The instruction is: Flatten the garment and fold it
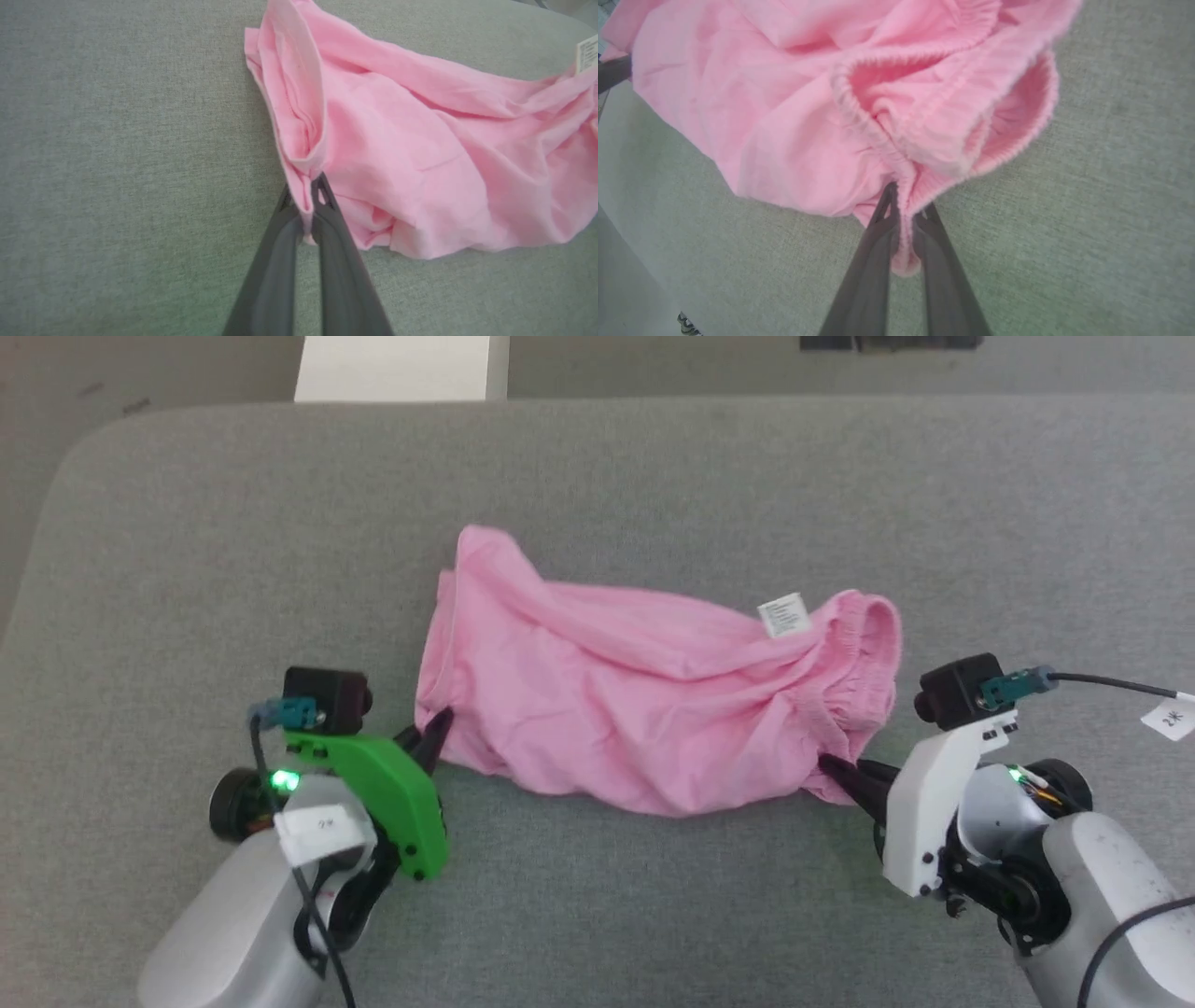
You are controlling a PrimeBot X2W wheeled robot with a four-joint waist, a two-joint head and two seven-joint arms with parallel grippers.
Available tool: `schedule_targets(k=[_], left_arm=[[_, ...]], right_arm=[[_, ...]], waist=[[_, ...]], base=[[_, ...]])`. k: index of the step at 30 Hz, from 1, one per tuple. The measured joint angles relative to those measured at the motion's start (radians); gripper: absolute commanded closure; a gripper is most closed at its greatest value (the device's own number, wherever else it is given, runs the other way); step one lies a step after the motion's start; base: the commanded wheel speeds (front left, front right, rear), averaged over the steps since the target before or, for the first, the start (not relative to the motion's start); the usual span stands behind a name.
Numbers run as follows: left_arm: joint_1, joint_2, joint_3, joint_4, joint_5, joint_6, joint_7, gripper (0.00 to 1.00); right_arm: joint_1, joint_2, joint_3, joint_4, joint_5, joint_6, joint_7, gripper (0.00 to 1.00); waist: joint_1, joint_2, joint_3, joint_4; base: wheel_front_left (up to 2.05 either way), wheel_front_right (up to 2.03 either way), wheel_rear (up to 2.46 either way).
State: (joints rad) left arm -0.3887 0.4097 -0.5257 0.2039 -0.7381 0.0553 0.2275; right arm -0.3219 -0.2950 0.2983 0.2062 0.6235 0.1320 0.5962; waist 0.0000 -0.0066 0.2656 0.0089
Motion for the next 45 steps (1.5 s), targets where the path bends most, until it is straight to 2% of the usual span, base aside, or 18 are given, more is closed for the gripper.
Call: schedule_targets(k=[4, 10, 19, 20, 21, 22, 23, 26, 28, 32, 36, 40, 45], left_arm=[[0.075, 0.023, 0.008, -0.055, -0.002, 0.027, -0.015, 1.00], [0.254, 0.040, 0.008, -0.151, -0.040, 0.090, -0.016, 1.00], [0.442, 0.034, -0.021, -0.203, -0.085, 0.140, 0.001, 1.00], [0.445, 0.033, -0.025, -0.197, -0.089, 0.141, 0.001, 0.97], [0.447, 0.029, -0.026, -0.187, -0.091, 0.141, 0.001, 0.07], [0.446, 0.024, -0.025, -0.181, -0.091, 0.144, -0.006, 0.00], [0.445, 0.021, -0.028, -0.176, -0.090, 0.144, -0.009, 0.00], [0.444, 0.017, -0.031, -0.170, -0.087, 0.144, -0.026, 0.00], [0.442, 0.026, -0.012, -0.194, -0.035, 0.181, -0.076, 0.00], [0.438, 0.042, 0.013, -0.250, 0.010, 0.217, -0.127, 0.00], [0.428, 0.047, 0.058, -0.290, 0.050, 0.256, -0.225, 0.00], [0.416, 0.048, 0.099, -0.302, 0.097, 0.284, -0.322, 0.00], [0.384, 0.056, 0.130, -0.317, 0.151, 0.295, -0.417, 0.00]], right_arm=[[0.048, -0.025, -0.020, -0.033, 0.004, 0.000, -0.002, 1.00], [0.195, -0.040, -0.090, -0.072, 0.024, 0.000, 0.016, 1.00], [0.398, 0.015, -0.182, -0.111, 0.020, 0.000, 0.027, 1.00], [0.407, 0.022, -0.185, -0.111, 0.017, 0.000, 0.026, 1.00], [0.414, 0.031, -0.188, -0.110, 0.016, 0.000, 0.017, 0.69], [0.420, 0.039, -0.190, -0.110, 0.010, 0.000, 0.006, 0.40], [0.424, 0.045, -0.191, -0.111, -0.001, 0.000, -0.013, 0.00], [0.440, 0.064, -0.211, -0.121, -0.033, 0.000, -0.082, 0.00], [0.502, 0.111, -0.277, -0.181, -0.081, 0.000, -0.155, 0.00], [0.535, 0.139, -0.315, -0.269, -0.120, 0.000, -0.164, 0.00], [0.537, 0.142, -0.344, -0.343, -0.132, 0.000, -0.116, 0.00], [0.530, 0.120, -0.353, -0.374, -0.132, 0.000, -0.016, 0.00], [0.473, 0.073, -0.357, -0.372, -0.128, 0.000, 0.119, 0.00]], waist=[[0.0000, 0.0000, -0.048, -0.003], [0.0000, 0.0000, -0.121, -0.001], [0.0000, 0.0000, -0.175, 0.020], [0.0000, 0.0000, -0.174, 0.021], [0.0000, 0.0000, -0.171, 0.021], [0.0000, 0.0000, -0.169, 0.021], [0.0000, 0.0000, -0.167, 0.020], [0.0000, 0.0000, -0.170, 0.018], [0.0000, 0.0000, -0.182, 0.020], [0.0000, 0.0000, -0.188, 0.015], [0.0000, 0.0000, -0.194, 0.009], [0.0000, 0.0000, -0.196, 0.012], [0.0000, 0.0000, -0.189, 0.039]], base=[[0.00, 0.00, 0.00], [0.00, 0.00, 0.00], [0.00, 0.00, 0.00], [0.00, 0.00, 0.00], [0.00, 0.00, 0.00], [0.00, 0.00, 0.00], [0.00, 0.00, 0.00], [0.00, 0.00, 0.00], [0.00, 0.00, 0.00], [0.00, 0.00, 0.00], [0.00, 0.00, 0.00], [0.00, 0.00, 0.00], [0.00, 0.00, 0.00]])
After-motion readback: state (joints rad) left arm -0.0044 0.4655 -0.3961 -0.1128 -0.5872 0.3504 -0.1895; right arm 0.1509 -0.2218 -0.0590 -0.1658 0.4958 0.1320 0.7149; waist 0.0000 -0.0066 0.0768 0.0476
